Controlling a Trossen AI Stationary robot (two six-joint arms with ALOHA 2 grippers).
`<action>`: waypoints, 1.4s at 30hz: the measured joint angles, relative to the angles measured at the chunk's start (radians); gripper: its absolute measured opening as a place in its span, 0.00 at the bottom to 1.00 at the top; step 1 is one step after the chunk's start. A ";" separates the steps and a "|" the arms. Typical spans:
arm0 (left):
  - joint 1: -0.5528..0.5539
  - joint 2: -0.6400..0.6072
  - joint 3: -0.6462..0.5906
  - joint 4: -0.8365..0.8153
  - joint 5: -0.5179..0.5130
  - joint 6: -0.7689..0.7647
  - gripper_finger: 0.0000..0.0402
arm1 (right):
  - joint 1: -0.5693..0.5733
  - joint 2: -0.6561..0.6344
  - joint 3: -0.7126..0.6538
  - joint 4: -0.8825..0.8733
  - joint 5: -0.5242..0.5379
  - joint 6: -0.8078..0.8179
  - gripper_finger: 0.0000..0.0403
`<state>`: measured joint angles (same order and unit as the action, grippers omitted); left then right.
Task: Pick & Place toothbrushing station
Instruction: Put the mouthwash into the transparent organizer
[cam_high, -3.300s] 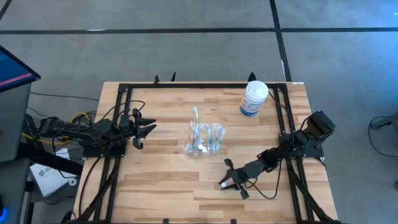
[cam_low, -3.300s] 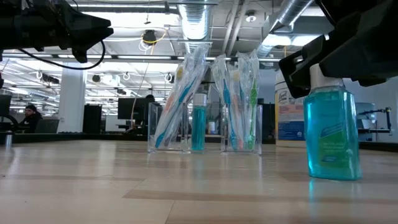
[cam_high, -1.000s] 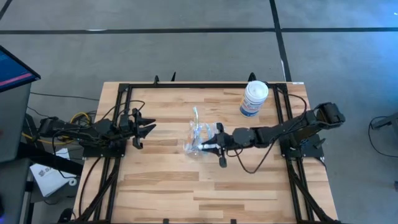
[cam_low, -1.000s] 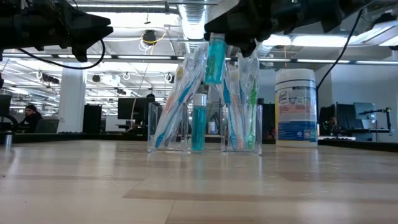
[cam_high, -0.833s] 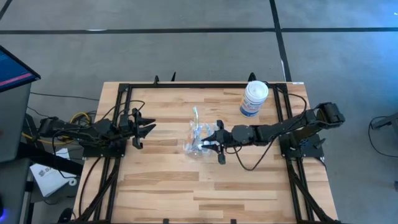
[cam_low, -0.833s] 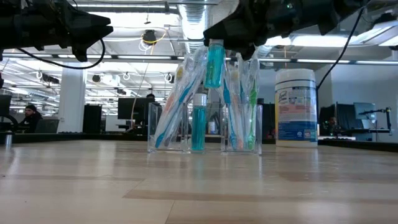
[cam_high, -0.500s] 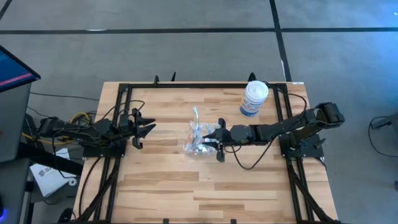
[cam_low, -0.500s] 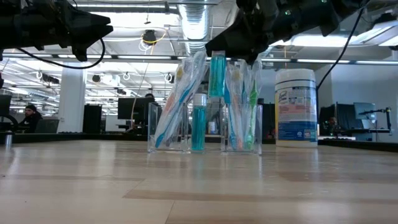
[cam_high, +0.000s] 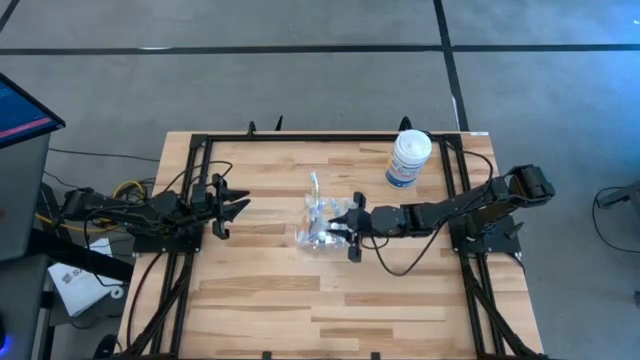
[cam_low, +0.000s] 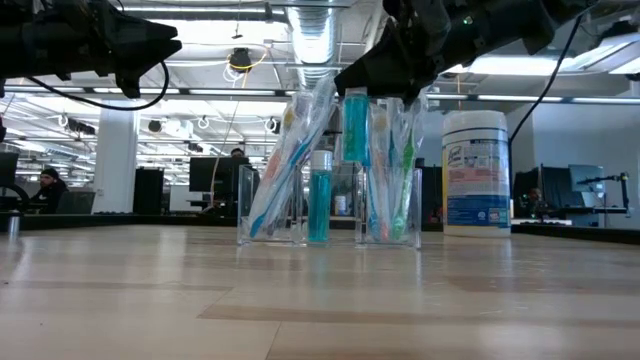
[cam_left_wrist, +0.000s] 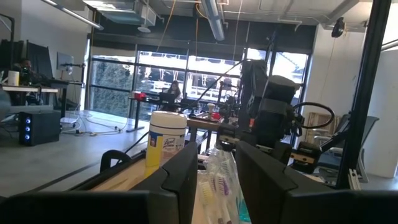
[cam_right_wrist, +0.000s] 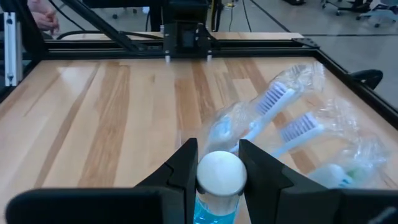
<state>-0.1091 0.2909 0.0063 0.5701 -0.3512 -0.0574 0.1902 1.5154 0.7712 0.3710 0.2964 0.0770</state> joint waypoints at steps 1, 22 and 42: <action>0.000 0.000 0.000 0.000 0.000 0.000 0.26 | -0.001 0.000 0.000 0.000 0.001 -0.005 0.21; 0.000 0.000 0.000 0.000 0.000 0.000 0.26 | 0.003 0.028 -0.012 0.056 0.030 -0.006 0.21; 0.000 0.004 0.000 0.002 0.000 0.000 0.26 | 0.002 0.133 -0.014 0.125 0.023 0.009 0.21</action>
<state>-0.1089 0.2947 0.0063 0.5723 -0.3515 -0.0570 0.1921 1.6480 0.7575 0.4961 0.3198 0.0864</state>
